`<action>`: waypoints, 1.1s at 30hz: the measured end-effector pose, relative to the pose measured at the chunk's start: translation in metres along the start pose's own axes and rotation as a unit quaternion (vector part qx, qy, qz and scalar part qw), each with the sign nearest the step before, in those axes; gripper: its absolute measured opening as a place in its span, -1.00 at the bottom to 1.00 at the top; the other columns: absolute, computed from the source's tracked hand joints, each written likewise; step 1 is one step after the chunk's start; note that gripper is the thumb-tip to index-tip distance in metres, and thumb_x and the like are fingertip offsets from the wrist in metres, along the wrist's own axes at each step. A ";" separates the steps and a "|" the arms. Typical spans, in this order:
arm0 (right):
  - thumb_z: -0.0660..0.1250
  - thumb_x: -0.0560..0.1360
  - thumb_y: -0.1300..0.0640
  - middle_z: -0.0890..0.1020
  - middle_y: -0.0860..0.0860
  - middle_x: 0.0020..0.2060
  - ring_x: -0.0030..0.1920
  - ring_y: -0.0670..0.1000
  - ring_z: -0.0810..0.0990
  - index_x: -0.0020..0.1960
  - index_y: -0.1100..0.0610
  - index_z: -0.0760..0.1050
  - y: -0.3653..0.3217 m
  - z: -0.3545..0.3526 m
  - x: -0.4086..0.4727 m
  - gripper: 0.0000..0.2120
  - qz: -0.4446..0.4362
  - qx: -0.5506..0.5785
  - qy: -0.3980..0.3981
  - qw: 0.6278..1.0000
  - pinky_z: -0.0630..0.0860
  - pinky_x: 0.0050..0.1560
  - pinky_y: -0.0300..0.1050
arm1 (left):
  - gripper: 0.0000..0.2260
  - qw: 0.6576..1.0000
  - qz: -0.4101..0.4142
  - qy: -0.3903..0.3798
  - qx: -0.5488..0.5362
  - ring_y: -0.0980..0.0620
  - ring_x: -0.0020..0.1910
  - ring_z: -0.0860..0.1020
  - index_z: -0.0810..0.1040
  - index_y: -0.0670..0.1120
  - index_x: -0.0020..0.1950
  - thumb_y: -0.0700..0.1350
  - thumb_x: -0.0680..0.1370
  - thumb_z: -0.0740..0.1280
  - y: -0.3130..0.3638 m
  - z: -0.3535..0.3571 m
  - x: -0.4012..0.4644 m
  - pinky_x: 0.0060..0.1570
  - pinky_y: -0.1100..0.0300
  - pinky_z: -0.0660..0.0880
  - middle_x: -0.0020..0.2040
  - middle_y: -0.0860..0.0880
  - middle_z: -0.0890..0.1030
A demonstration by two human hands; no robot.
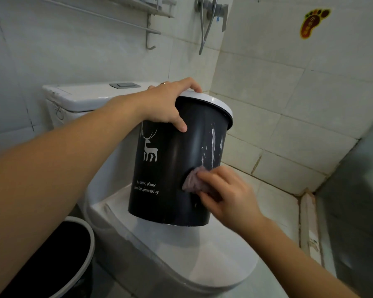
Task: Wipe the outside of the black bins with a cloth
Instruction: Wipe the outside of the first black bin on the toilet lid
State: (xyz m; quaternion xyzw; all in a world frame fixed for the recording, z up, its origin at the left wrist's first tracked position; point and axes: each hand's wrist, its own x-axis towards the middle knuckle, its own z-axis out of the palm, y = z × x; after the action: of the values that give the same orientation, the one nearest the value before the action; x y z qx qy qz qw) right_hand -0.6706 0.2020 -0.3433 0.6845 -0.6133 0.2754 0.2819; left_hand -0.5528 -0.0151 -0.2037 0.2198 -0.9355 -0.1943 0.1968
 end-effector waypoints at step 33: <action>0.45 0.48 0.12 0.61 0.06 -0.07 -0.11 0.10 0.58 0.20 0.11 0.62 0.005 -0.006 0.007 -0.71 -0.017 0.007 -0.030 0.999 0.57 -0.24 0.03 | -0.36 0.996 0.001 0.007 -0.092 0.06 0.01 0.57 0.38 0.20 0.12 -0.19 0.23 0.63 -0.012 -0.003 0.004 -0.10 0.11 0.52 0.03 0.11 0.55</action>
State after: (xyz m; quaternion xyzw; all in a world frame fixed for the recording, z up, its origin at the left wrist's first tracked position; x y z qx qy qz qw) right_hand -0.6753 0.2012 -0.3335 0.7048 -0.6077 0.2546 0.2630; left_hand -0.5504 -0.0280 -0.2052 0.2010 -0.9125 -0.2779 0.2231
